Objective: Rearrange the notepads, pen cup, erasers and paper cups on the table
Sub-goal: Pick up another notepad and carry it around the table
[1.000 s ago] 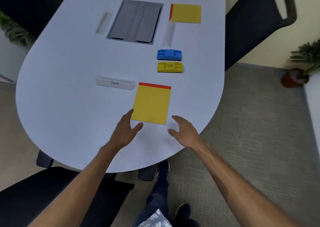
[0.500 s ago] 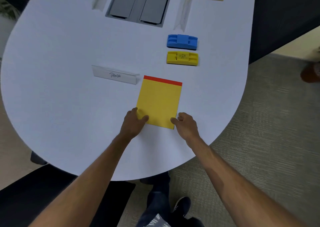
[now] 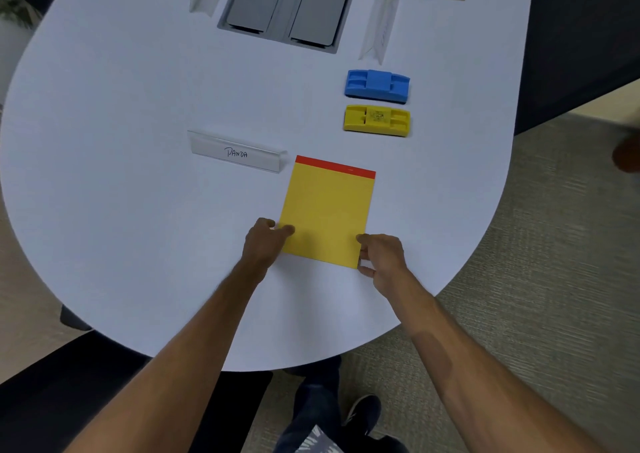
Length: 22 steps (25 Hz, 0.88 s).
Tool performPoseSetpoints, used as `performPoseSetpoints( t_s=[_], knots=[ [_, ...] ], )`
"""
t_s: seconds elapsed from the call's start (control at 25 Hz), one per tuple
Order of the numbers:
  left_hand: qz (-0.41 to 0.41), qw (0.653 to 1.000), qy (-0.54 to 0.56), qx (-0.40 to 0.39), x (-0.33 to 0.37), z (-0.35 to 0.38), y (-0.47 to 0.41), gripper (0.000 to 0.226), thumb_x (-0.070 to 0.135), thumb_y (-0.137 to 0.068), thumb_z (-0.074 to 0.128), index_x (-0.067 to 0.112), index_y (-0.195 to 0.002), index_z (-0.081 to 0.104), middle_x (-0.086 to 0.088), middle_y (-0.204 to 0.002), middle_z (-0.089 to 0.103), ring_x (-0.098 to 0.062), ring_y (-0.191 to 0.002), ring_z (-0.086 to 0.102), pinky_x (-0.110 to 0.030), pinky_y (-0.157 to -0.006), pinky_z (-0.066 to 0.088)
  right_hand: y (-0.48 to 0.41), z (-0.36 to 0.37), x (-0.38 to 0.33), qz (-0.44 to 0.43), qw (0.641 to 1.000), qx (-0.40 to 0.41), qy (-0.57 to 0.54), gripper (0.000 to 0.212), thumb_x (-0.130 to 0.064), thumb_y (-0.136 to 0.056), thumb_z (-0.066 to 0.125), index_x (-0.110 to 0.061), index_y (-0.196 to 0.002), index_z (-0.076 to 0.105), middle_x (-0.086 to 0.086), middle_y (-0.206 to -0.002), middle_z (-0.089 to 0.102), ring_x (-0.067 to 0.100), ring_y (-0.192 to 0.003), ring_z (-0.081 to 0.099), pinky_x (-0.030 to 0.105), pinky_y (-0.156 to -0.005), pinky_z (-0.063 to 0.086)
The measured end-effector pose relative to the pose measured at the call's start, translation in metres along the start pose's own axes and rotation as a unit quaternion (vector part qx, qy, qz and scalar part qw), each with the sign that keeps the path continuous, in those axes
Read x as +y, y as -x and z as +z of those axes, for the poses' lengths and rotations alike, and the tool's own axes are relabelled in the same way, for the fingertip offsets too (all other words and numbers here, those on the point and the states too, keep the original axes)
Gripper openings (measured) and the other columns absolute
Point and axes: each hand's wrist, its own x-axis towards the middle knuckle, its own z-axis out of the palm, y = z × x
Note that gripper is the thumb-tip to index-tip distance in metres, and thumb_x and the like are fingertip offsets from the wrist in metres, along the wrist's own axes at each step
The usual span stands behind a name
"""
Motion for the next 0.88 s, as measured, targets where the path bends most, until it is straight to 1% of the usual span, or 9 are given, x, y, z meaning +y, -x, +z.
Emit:
performPoseSetpoints(
  t_s=[0.08,0.16,0.32,0.44,0.52,0.56,0.68,0.76,0.88],
  knots=[
    [-0.023,0.996,0.074,-0.035,-0.001,-0.006,-0.008,0.046,0.030,-0.074,0.074,0.004,-0.110,0.063,-0.013,-0.103,0.058,-0.025,-0.088,0.054,-0.029,-0.066,0.041,-0.002,-0.002,-0.003,0.012,1.000,-0.004,-0.020,0.009,-0.004,-0.087,0.065,-0.005,-0.079,0.061,0.015,-0.085,0.062,0.025,-0.069,0.059,0.032,-0.062,0.053],
    [-0.031,0.993,0.103,-0.056,-0.002,-0.007,-0.006,0.018,0.012,-0.082,0.069,0.003,-0.097,0.065,-0.013,-0.091,0.057,-0.023,-0.076,0.048,-0.028,-0.060,0.037,-0.002,-0.002,-0.003,0.001,1.000,0.014,0.013,0.016,-0.001,-0.085,0.065,-0.009,-0.072,0.059,0.013,-0.084,0.058,0.021,-0.066,0.053,0.034,-0.067,0.049],
    [0.045,0.999,-0.007,0.004,-0.007,0.000,-0.001,0.043,0.019,-0.060,0.057,-0.005,-0.093,0.068,-0.012,-0.083,0.060,-0.025,-0.073,0.052,-0.031,-0.064,0.039,0.002,0.003,0.000,0.007,1.000,0.011,0.007,0.007,-0.001,-0.084,0.066,-0.007,-0.083,0.062,0.012,-0.090,0.062,0.023,-0.080,0.057,0.041,-0.077,0.054],
    [0.074,0.993,-0.090,0.020,-0.011,0.004,-0.001,0.044,0.026,-0.055,0.054,-0.001,-0.087,0.068,-0.018,-0.095,0.064,-0.031,-0.081,0.059,-0.027,-0.059,0.042,0.001,0.008,0.002,-0.004,1.000,0.022,0.015,0.012,-0.001,-0.082,0.067,-0.010,-0.080,0.059,0.018,-0.099,0.065,0.033,-0.092,0.064,0.049,-0.081,0.057],
    [0.084,0.991,-0.101,0.009,-0.004,0.002,0.004,0.048,0.027,-0.056,0.055,-0.002,-0.092,0.065,-0.015,-0.095,0.064,-0.027,-0.079,0.058,-0.024,-0.054,0.039,-0.002,0.010,0.002,-0.010,0.999,0.034,0.039,0.013,-0.003,-0.080,0.068,-0.011,-0.076,0.059,0.018,-0.093,0.066,0.034,-0.088,0.064,0.052,-0.084,0.057],
    [0.080,0.993,-0.085,0.007,-0.001,0.001,0.006,0.049,0.028,-0.059,0.060,0.001,-0.100,0.063,-0.010,-0.097,0.063,-0.025,-0.083,0.058,-0.025,-0.059,0.042,-0.005,0.010,0.002,-0.010,0.998,0.039,0.050,0.013,-0.004,-0.079,0.069,-0.011,-0.074,0.059,0.018,-0.087,0.066,0.034,-0.083,0.064,0.054,-0.086,0.057],
    [0.020,1.000,-0.001,0.012,-0.004,-0.003,-0.003,0.042,0.019,-0.079,0.072,0.009,-0.117,0.059,-0.007,-0.109,0.059,-0.026,-0.099,0.057,-0.032,-0.081,0.047,-0.007,0.008,0.002,0.001,0.998,0.038,0.040,0.015,-0.002,-0.078,0.070,-0.009,-0.072,0.058,0.016,-0.082,0.063,0.030,-0.070,0.060,0.048,-0.070,0.058],
    [0.003,1.000,0.029,-0.002,-0.011,-0.007,-0.011,0.025,0.009,-0.083,0.069,0.010,-0.108,0.066,-0.010,-0.107,0.064,-0.029,-0.100,0.060,-0.035,-0.083,0.048,-0.007,0.005,0.001,0.016,0.999,0.028,0.015,0.019,0.003,-0.082,0.067,-0.008,-0.071,0.056,0.013,-0.076,0.058,0.025,-0.059,0.053,0.034,-0.052,0.048],
    [0.009,0.998,0.054,-0.035,-0.016,-0.014,-0.007,0.020,-0.004,-0.080,0.062,0.015,-0.081,0.070,-0.008,-0.084,0.067,-0.026,-0.081,0.061,-0.030,-0.072,0.048,-0.009,-0.003,0.001,0.003,0.998,0.015,0.056,0.016,0.003,-0.085,0.065,-0.008,-0.076,0.057,0.010,-0.074,0.056,0.021,-0.056,0.049,0.027,-0.048,0.039]
  ],
)
